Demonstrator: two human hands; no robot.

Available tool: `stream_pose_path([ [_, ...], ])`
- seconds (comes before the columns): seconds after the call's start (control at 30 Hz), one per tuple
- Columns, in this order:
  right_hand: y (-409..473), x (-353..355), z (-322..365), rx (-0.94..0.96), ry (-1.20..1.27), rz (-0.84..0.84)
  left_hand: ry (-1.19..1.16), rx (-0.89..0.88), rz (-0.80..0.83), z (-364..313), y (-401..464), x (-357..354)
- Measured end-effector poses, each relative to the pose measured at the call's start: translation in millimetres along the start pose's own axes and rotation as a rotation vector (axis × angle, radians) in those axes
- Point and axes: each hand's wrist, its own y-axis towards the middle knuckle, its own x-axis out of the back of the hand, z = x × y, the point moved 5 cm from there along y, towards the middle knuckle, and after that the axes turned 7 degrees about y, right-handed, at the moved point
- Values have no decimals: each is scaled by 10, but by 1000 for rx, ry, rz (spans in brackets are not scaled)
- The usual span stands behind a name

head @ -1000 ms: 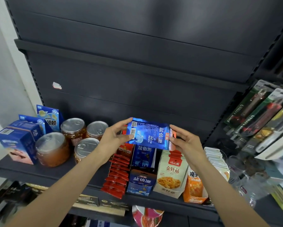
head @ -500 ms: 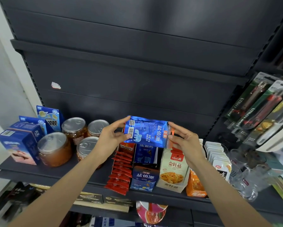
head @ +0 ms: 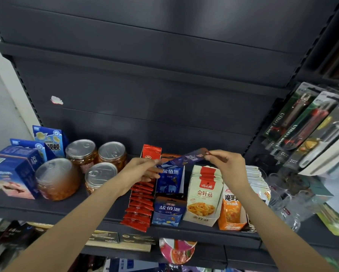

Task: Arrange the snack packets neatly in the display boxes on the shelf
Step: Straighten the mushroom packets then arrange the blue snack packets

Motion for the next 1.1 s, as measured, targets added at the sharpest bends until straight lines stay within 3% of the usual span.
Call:
stream_pose_path([
  [0.1,-24,0,-136,-94,-23,38,145,-62,-75,18,56,0],
  [0.27,3,-53,-307,-114,-299,157,523,-166,-115,134,123,23],
  [0.37,34,-156,-320,-95,-362,247,677,-246,17,131,120,-104],
  [0.47,103,-287,-297,-39,-446,327,828,-219,227,204,120,-213],
  [0.6,167,-513,-344,-66,-537,500,845,-188,269,295,145,-217],
  [0.77,236,-777,-353,-18,-642,590,933,-214,241,273,159,-219],
  [1.1,405,-1112,-446,121,-788,518,869,-246,135,265,161,-196],
])
